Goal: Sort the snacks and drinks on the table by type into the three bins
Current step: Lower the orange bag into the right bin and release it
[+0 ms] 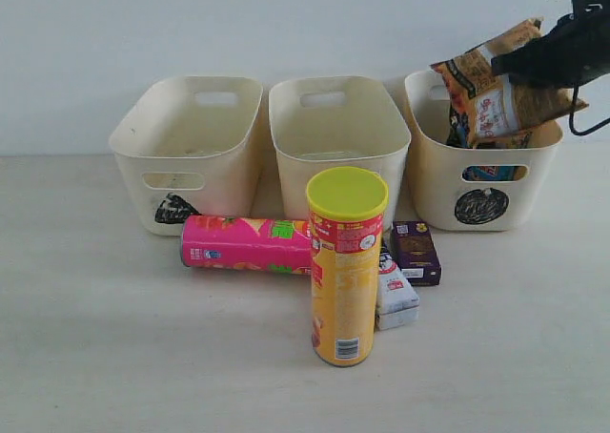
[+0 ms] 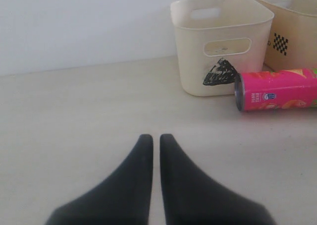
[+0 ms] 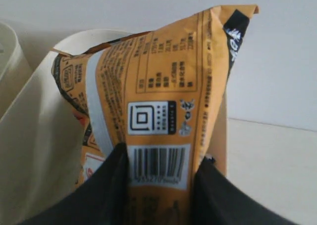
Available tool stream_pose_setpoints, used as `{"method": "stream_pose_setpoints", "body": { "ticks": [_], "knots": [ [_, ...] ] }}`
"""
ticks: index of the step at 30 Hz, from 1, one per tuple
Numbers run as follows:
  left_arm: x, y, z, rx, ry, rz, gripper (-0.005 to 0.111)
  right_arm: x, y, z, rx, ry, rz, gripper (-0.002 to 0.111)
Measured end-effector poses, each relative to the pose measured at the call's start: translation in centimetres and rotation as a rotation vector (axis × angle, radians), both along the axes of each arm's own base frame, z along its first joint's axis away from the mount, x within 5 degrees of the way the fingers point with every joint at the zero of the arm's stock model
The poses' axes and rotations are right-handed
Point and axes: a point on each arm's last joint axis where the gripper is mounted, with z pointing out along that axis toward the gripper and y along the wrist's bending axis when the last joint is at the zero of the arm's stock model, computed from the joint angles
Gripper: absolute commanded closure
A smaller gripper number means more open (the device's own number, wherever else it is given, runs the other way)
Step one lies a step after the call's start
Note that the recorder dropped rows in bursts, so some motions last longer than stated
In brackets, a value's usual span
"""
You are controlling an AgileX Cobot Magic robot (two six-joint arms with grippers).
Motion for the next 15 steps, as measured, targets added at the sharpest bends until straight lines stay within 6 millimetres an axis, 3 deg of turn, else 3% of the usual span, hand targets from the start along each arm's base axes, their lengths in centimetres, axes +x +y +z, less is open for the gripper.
{"method": "stream_pose_setpoints", "body": {
  "ticks": [2,4,6,10,12,15],
  "knots": [
    [0.0,0.0,0.0,0.0,0.0,0.0,0.102,0.1,0.0,-0.2,0.001,0.006,0.001,0.038],
    [0.0,0.0,0.0,0.0,0.0,0.0,0.102,0.1,0.0,-0.2,0.0,0.004,0.0,0.022],
    [0.0,0.0,0.0,0.0,0.0,0.0,0.102,0.1,0.0,0.0,-0.002,-0.005,-0.003,0.021],
    [0.0,0.0,0.0,0.0,0.0,0.0,0.102,-0.1,0.0,0.9,-0.001,-0.027,-0.005,0.032],
    [0.0,0.0,0.0,0.0,0.0,0.0,0.102,-0.5,0.0,2.1,0.001,-0.051,-0.005,0.044],
    [0.0,0.0,0.0,0.0,0.0,0.0,0.102,-1.3,0.2,3.7,0.009,-0.072,0.009,0.075]
  ]
}}
